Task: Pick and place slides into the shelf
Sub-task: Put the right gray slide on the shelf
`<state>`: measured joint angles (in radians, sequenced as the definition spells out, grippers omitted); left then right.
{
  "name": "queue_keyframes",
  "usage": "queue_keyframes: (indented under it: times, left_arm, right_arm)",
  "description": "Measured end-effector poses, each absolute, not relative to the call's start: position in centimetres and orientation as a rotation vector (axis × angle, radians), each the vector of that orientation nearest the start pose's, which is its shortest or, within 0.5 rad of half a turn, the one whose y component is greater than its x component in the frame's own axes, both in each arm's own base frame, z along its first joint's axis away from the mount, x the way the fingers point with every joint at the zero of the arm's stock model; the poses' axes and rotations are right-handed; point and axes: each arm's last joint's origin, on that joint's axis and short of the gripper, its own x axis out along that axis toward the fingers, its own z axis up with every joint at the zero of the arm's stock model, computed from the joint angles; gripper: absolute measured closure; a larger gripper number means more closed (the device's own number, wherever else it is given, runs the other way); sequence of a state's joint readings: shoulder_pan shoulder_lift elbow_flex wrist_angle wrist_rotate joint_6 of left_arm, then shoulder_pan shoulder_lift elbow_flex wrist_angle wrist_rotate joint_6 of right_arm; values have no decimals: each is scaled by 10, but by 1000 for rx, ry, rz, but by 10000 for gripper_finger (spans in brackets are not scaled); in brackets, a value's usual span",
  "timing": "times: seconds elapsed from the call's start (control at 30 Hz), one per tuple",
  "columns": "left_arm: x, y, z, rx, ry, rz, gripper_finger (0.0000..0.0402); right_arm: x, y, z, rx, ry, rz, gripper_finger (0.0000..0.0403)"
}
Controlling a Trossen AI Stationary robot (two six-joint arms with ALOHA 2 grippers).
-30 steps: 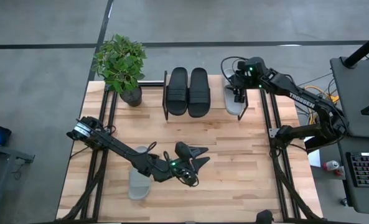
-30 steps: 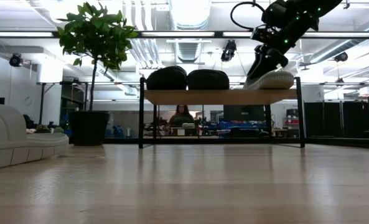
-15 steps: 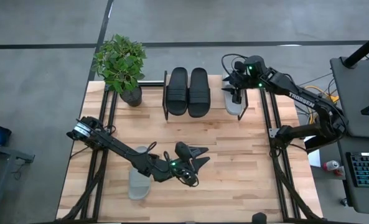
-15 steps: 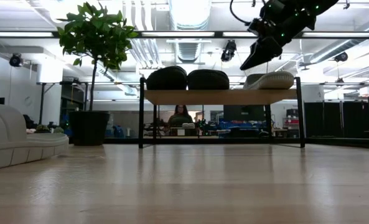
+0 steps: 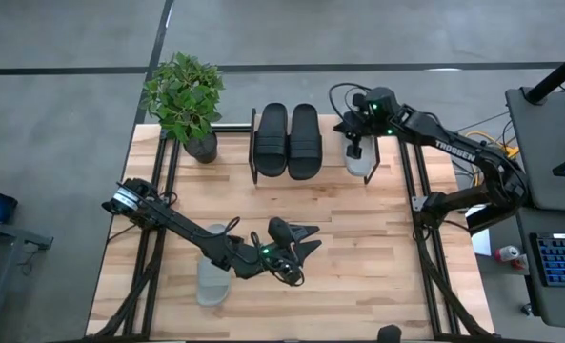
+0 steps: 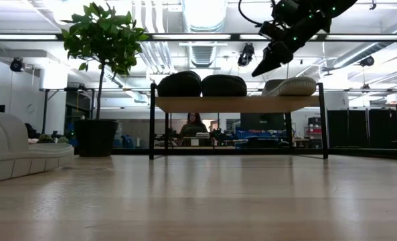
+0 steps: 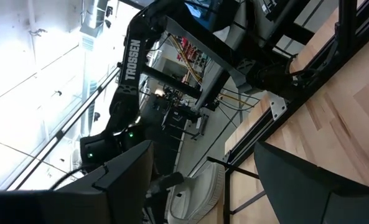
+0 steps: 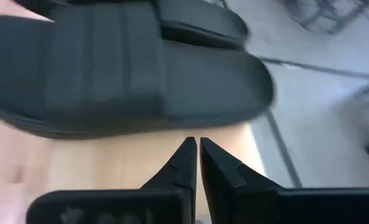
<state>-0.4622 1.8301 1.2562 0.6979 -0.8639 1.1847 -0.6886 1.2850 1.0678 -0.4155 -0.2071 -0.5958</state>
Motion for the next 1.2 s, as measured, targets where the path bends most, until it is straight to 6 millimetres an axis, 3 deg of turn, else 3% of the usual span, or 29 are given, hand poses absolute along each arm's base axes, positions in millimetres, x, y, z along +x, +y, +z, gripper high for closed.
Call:
queue_keyframes:
  times: [0.1,0.53,1.2]
  left_arm:
    - [378,-164,287,1090,150,408,138]
    - [378,-165,287,1091,145,403,138]
    - [377,-166,287,1097,151,405,138]
  right_arm:
    - [220,-170,306,-304,732,-358,394]
    - [246,-175,284,-270,899,-409,395]
    - [241,-169,295,-200,987,-485,395]
